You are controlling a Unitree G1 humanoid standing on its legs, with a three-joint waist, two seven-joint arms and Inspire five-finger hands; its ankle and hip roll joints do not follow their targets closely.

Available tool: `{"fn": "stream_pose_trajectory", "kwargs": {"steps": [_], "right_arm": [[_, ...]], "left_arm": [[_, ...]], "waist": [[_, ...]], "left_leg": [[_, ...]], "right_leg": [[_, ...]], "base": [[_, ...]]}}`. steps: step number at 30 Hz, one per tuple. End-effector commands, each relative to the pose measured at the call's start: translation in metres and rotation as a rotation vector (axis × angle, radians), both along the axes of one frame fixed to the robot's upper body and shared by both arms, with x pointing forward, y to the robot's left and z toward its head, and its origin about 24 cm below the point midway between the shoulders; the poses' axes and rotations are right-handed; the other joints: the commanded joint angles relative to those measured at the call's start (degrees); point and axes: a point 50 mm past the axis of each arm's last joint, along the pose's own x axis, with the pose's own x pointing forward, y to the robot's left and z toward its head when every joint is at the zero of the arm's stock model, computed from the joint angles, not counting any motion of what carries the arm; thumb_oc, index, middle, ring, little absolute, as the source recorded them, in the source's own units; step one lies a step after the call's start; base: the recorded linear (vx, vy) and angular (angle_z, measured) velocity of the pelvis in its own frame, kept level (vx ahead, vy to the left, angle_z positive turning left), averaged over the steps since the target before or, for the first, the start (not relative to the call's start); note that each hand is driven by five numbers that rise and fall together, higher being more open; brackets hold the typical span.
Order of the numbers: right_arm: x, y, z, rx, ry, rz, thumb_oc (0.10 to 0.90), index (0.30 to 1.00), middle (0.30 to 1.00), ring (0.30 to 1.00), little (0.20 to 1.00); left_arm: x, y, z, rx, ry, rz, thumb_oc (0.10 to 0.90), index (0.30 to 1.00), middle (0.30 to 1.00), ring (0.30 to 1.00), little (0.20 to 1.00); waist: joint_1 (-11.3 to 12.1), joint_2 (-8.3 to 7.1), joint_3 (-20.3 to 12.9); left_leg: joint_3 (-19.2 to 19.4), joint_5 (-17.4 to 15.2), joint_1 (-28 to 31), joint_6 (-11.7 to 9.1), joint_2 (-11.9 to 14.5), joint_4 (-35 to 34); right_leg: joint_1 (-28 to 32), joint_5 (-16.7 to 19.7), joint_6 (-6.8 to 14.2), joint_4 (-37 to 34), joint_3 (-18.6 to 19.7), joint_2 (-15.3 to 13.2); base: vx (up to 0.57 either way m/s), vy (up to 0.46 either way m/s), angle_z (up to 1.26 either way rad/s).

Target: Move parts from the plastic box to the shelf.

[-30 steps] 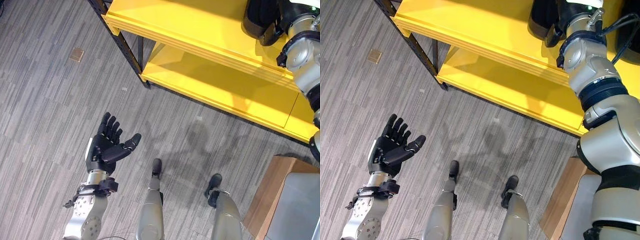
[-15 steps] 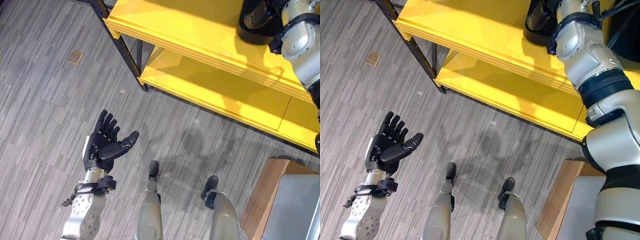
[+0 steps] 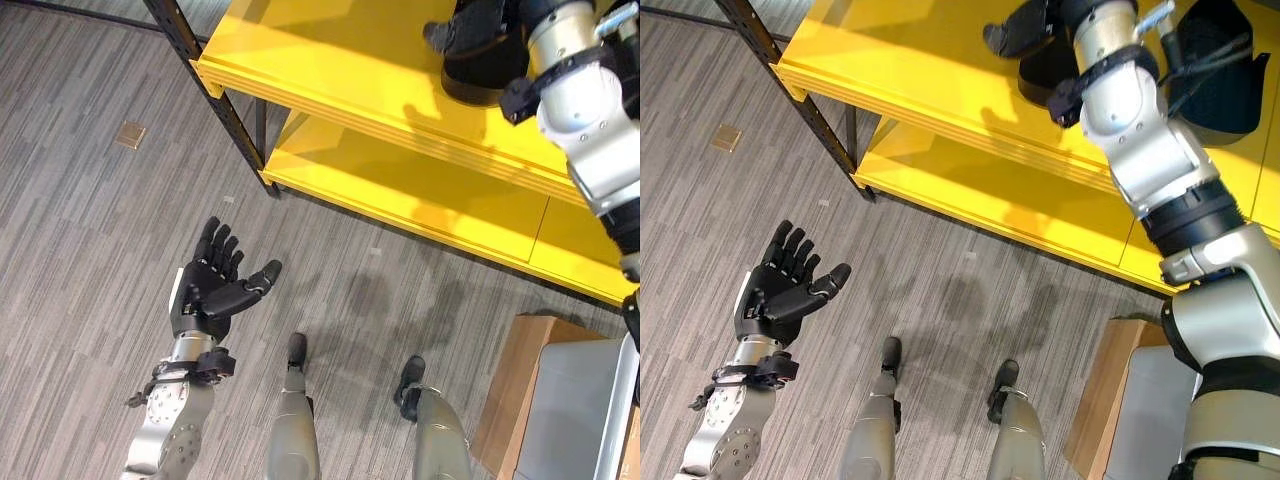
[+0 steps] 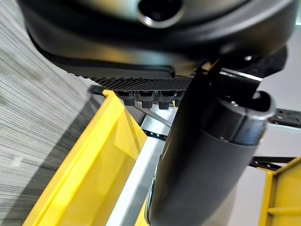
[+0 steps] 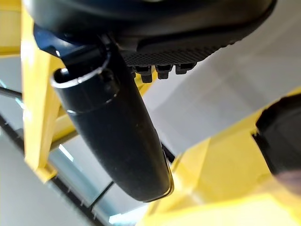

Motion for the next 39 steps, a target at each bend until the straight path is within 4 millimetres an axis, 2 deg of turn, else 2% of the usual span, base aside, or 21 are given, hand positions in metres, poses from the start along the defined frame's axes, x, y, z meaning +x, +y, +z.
{"fn": "stream_pose_trajectory", "kwargs": {"steps": [1, 3, 4, 6, 8, 9, 11, 14, 17, 20, 30, 33, 34, 39], "right_arm": [[-0.030, 0.003, 0.026, 0.034, -0.159, 0.116, 0.900, 1.000, 1.000, 1.000, 1.000], [-0.034, -0.002, 0.008, 0.036, -0.125, 0.141, 0.900, 1.000, 1.000, 1.000, 1.000], [-0.037, -0.009, -0.008, 0.038, -0.080, 0.146, 0.900, 1.000, 1.000, 1.000, 1.000], [-0.040, -0.013, -0.017, 0.034, -0.055, 0.149, 0.900, 1.000, 1.000, 1.000, 1.000], [-0.044, -0.021, -0.034, 0.030, -0.010, 0.142, 0.900, 1.000, 1.000, 1.000, 1.000], [-0.044, -0.021, -0.034, 0.031, -0.010, 0.141, 0.900, 1.000, 1.000, 1.000, 1.000], [-0.047, -0.028, -0.060, 0.037, 0.060, 0.137, 0.900, 1.000, 1.000, 1.000, 1.000], [-0.050, -0.029, -0.081, 0.043, 0.129, 0.153, 0.900, 1.000, 1.000, 1.000, 1.000], [-0.051, -0.028, -0.094, 0.011, 0.172, 0.155, 0.900, 1.000, 1.000, 1.000, 1.000], [-0.052, -0.029, -0.113, -0.076, 0.217, 0.110, 0.900, 1.000, 1.000, 1.000, 1.000], [-0.066, -0.029, -0.124, -0.325, 0.215, 0.050, 0.900, 1.000, 1.000, 1.000, 1.000], [-0.064, -0.031, -0.127, -0.352, 0.228, 0.029, 0.900, 1.000, 1.000, 1.000, 1.000], [-0.056, -0.035, -0.136, -0.380, 0.261, -0.019, 0.900, 1.000, 1.000, 1.000, 1.000], [-0.045, -0.035, -0.141, -0.412, 0.270, -0.068, 0.900, 1.000, 1.000, 1.000, 1.000]], "left_arm": [[-0.005, -0.005, 0.034, 0.097, -0.156, -0.062, 0.900, 1.000, 1.000, 1.000, 1.000], [-0.006, -0.006, 0.033, 0.102, -0.148, -0.071, 0.900, 1.000, 1.000, 1.000, 1.000], [-0.006, -0.008, 0.031, 0.101, -0.142, -0.074, 0.900, 1.000, 1.000, 1.000, 1.000], [-0.006, -0.008, 0.030, 0.107, -0.132, -0.079, 0.900, 1.000, 1.000, 1.000, 1.000], [-0.006, -0.010, 0.026, 0.107, -0.116, -0.087, 0.900, 1.000, 1.000, 1.000, 1.000], [-0.006, -0.011, 0.026, 0.108, -0.115, -0.088, 0.900, 1.000, 1.000, 1.000, 1.000], [-0.007, -0.013, 0.021, 0.112, -0.096, -0.100, 0.900, 1.000, 1.000, 1.000, 1.000], [-0.008, -0.014, 0.017, 0.116, -0.077, -0.106, 0.900, 1.000, 1.000, 1.000, 1.000], [-0.010, -0.015, 0.013, 0.120, -0.058, -0.114, 0.900, 1.000, 1.000, 1.000, 1.000], [-0.010, -0.017, 0.006, 0.123, -0.032, -0.114, 0.900, 1.000, 1.000, 1.000, 1.000], [-0.016, -0.012, -0.002, 0.130, -0.002, -0.069, 0.900, 1.000, 1.000, 1.000, 1.000], [-0.018, -0.011, -0.004, 0.131, 0.008, -0.066, 0.900, 1.000, 1.000, 1.000, 1.000], [-0.020, -0.011, -0.005, 0.137, 0.016, -0.074, 0.900, 1.000, 1.000, 1.000, 1.000], [-0.021, -0.011, -0.006, 0.138, 0.019, -0.071, 0.900, 1.000, 1.000, 1.000, 1.000]], "waist": [[-1.1, -3.25, -6.1], [-1.6, -3.33, -6.6], [-2.5, -3.36, -7.3], [-2.5, -3.59, -7.7], [-3.2, -3.61, -8.4], [-3.2, -3.63, -8.4], [-4.1, -3.60, -9.8], [-4.8, -3.82, -11.2], [-5.4, -4.03, -12.3], [-6.1, -4.02, -13.2], [-7.4, -4.22, -14.3], [-7.3, -4.13, -14.3], [-6.8, -3.88, -14.2], [-6.3, -3.60, -13.8]], "left_leg": [[5.5, -6.7, 12.3, -0.3, 0.7, -2.6], [5.8, -7.0, 13.3, -0.2, 0.5, -2.9], [6.2, -7.3, 14.2, -0.2, 0.3, -3.1], [6.3, -7.5, 14.8, -0.2, 0.3, -3.2], [6.8, -7.9, 15.8, -0.1, 0.1, -3.2], [6.8, -7.9, 15.8, -0.1, 0.1, -3.3], [7.4, -8.5, 17.2, -0.1, -0.1, -3.4], [8.8, -9.3, 18.9, -0.1, -0.1, -3.4], [9.9, -10.1, 20.6, 0.0, -0.1, -3.4], [10.9, -10.9, 22.2, 0.0, -0.1, -3.4], [12.9, -12.2, 24.3, 0.3, 0.2, -3.4], [13.0, -12.2, 24.1, 0.3, 0.3, -3.4], [12.8, -12.0, 23.8, 0.2, 0.4, -3.4], [12.2, -11.7, 23.1, 0.1, 0.5, -3.4]], "right_leg": [[5.5, 5.9, 4.6, -7.9, 2.0, 1.0], [7.0, 6.2, 4.8, -9.1, 2.0, 0.8], [8.3, 6.6, 5.1, -10.4, 2.0, 0.6], [9.3, 6.8, 5.1, -11.2, 2.1, 0.6], [10.7, 7.3, 5.4, -12.9, 2.4, 0.5], [10.8, 7.3, 5.4, -13.0, 2.4, 0.5], [13.0, 8.2, 5.8, -15.5, 2.4, 0.2], [14.9, 9.2, 6.2, -18.3, 3.2, 0.3], [16.2, 9.5, 6.5, -19.8, 4.1, 0.5], [18.0, 9.9, 6.9, -21.0, 4.6, 0.2], [18.4, 9.9, 7.1, -21.6, 6.9, 0.8], [18.4, 9.9, 7.1, -21.7, 6.9, 0.8], [18.4, 9.9, 7.1, -22.0, 6.6, 0.8], [18.2, 10.0, 7.0, -22.0, 6.0, 0.6]], "base": [[0.02, 0.037, -0.09], [0.04, 0.054, -0.06], [0.05, 0.048, -0.02], [0.04, 0.026, -0.04], [0.04, 0.025, -0.07], [0.06, 0.042, -0.09], [0.08, 0.050, -0.08], [0.07, 0.033, -0.16], [0.07, 0.028, -0.28], [0.07, 0.037, -0.20], [0.04, 0.009, -0.13], [0.01, -0.002, -0.06], [0.00, 0.000, 0.00], [-0.02, -0.009, 0.01]]}}
